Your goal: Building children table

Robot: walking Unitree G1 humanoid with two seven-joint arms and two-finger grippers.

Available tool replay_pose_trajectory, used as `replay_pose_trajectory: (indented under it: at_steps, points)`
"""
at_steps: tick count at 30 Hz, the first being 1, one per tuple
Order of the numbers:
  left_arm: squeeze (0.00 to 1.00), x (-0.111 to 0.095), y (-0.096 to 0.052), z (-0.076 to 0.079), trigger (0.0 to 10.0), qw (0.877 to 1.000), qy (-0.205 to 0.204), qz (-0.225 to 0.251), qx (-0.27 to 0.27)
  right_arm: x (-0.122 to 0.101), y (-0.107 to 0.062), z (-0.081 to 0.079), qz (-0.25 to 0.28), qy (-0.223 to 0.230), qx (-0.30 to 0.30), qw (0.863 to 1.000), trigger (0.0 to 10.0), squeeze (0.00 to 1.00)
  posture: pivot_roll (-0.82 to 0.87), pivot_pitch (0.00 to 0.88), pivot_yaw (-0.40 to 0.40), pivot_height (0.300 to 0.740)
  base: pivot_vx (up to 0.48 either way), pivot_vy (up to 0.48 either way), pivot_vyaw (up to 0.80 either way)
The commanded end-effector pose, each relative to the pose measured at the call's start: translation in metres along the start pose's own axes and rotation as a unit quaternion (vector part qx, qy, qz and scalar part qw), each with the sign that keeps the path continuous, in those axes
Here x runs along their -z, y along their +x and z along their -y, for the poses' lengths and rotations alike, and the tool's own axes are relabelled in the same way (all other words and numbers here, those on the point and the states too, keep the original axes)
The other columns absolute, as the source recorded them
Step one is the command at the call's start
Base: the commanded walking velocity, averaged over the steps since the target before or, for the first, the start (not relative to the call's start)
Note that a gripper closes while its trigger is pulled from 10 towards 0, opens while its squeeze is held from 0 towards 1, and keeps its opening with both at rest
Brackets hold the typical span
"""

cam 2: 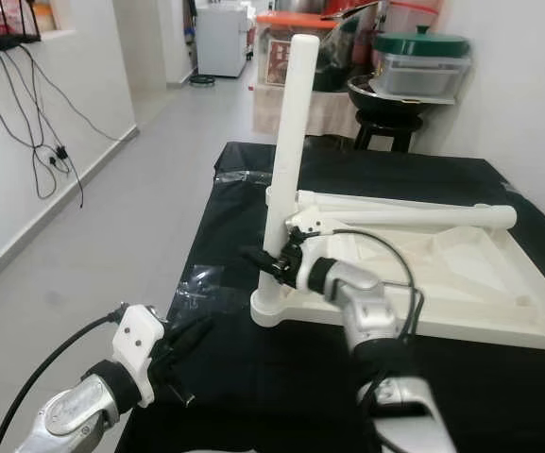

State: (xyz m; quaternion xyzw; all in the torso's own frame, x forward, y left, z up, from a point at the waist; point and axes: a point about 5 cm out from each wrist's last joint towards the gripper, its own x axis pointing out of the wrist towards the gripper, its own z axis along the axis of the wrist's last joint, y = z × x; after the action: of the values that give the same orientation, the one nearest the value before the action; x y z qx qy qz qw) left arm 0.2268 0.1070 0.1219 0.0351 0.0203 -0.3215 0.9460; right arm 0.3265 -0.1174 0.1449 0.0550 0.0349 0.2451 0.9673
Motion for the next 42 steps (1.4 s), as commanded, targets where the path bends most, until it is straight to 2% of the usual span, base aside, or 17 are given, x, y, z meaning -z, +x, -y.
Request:
replay_pose_trajectory:
  at_steps: [1, 5, 11, 12, 17, 18, 24, 25, 31, 32, 33, 34, 36, 37, 39, 41, 42]
  points:
    - [0.0, 0.0, -0.001, -0.003, 10.0, 1.0, -0.001, -0.005, 0.004, 0.021, -0.006, -0.009, -0.052, 0.032, 0.082, 0.995, 0.0, 0.0, 0.01, 0.0, -0.013, 0.74, 0.0, 0.0, 0.0]
    - [0.0, 0.0, 0.0, -0.003, 10.0, 1.0, 0.002, -0.006, 0.007, 0.02, -0.004, -0.005, -0.054, 0.027, 0.09, 0.994, 0.0, 0.0, 0.03, 0.0, -0.03, 0.74, 0.0, 0.0, 0.0]
    - [0.0, -0.001, 0.002, -0.006, 10.0, 1.0, 0.012, -0.004, -0.008, 0.019, -0.005, -0.007, -0.06, 0.031, 0.117, 0.991, 0.0, 0.0, 0.04, 0.0, -0.034, 0.74, 0.0, 0.0, 0.0]
    - [0.0, -0.001, 0.002, -0.007, 10.0, 1.0, 0.013, -0.005, -0.008, 0.019, -0.006, -0.008, -0.065, 0.028, 0.121, 0.99, 10.0, 0.0, 0.04, 0.0, -0.035, 0.74, 0.0, 0.0, 0.0]
    - [0.0, -0.001, 0.002, -0.007, 10.0, 1.0, 0.008, -0.004, -0.008, 0.015, -0.008, -0.01, -0.058, 0.032, 0.106, 0.992, 10.0, 0.0, 0.03, 0.0, -0.036, 0.74, 0.0, 0.0, 0.0]
    - [0.0, -0.001, 0.002, -0.008, 10.0, 1.0, 0.008, -0.004, -0.014, 0.012, -0.009, -0.01, -0.049, 0.032, 0.091, 0.994, 10.0, 1.0, 0.03, 0.0, -0.034, 0.74, 0.0, 0.0, 0.0]
    - [0.0, 0.0, 0.0, -0.019, 10.0, 0.998, -0.01, -0.002, -0.062, 0.003, -0.021, 0.0, -0.022, 0.032, 0.053, 0.998, 10.0, 1.0, 0.01, 0.0, -0.035, 0.74, 0.0, 0.0, 0.0]
    - [0.0, 0.0, 0.0, -0.023, 10.0, 0.997, -0.015, -0.003, -0.074, 0.004, -0.028, 0.003, -0.02, 0.032, 0.043, 0.998, 10.0, 1.0, 0.01, 0.0, -0.035, 0.74, 0.0, 0.0, 0.0]
    - [0.0, 0.0, -0.001, -0.025, 10.0, 0.997, -0.018, -0.004, -0.081, 0.004, -0.032, 0.005, -0.02, 0.031, 0.037, 0.999, 10.0, 1.0, 0.0, 0.0, -0.035, 0.74, 0.0, 0.0, 0.0]
    - [0.0, 0.0, -0.002, -0.029, 10.0, 0.995, -0.019, -0.004, -0.1, 0.006, -0.045, 0.007, -0.022, 0.029, 0.022, 0.999, 10.0, 1.0, -0.01, 0.0, -0.027, 0.74, 0.0, 0.0, 0.0]
    - [0.0, 0.0, -0.002, -0.029, 10.0, 0.995, -0.019, -0.004, -0.1, 0.006, -0.045, 0.007, -0.022, 0.029, 0.022, 0.999, 10.0, 1.0, -0.01, 0.0, -0.027, 0.74, 0.0, 0.0, 0.0]
    - [0.0, 0.0, -0.004, -0.033, 10.0, 0.992, -0.015, -0.003, -0.121, 0.011, -0.06, 0.006, -0.028, 0.031, 0.004, 0.999, 10.0, 0.12, -0.01, 0.007, -0.019, 0.74, 0.0, 0.0, 0.0]
    - [0.0, 0.0, -0.004, -0.033, 10.0, 0.992, -0.015, -0.003, -0.121, 0.011, -0.06, 0.006, -0.028, 0.031, 0.004, 0.999, 10.0, 0.12, -0.01, 0.007, -0.019, 0.74, 0.0, 0.0, 0.0]
    - [0.0, 0.0, -0.007, -0.037, 10.0, 0.99, -0.01, -0.003, -0.14, 0.015, -0.073, 0.004, -0.034, 0.036, -0.012, 0.999, 10.0, 0.0, -0.02, 0.01, -0.015, 0.74, 0.0, 0.0, 0.0]
    - [0.0, 0.0, -0.007, -0.037, 10.0, 0.99, -0.01, -0.003, -0.14, 0.015, -0.073, 0.004, -0.034, 0.036, -0.012, 0.999, 10.0, 0.0, -0.02, 0.01, -0.015, 0.74, 0.0, 0.0, 0.0]
    - [0.0, 0.002, -0.012, -0.042, 10.0, 0.987, 0.011, -0.007, -0.161, 0.017, -0.097, 0.005, -0.033, 0.043, -0.04, 0.998, 10.0, 0.0, -0.02, 0.012, -0.008, 0.74, 0.0, 0.0, 0.0]
    - [0.0, 0.002, -0.012, -0.042, 10.0, 0.987, 0.011, -0.007, -0.161, 0.017, -0.097, 0.005, -0.033, 0.043, -0.04, 0.998, 10.0, 0.0, -0.02, 0.012, -0.008, 0.74, 0.0, 0.0, 0.0]
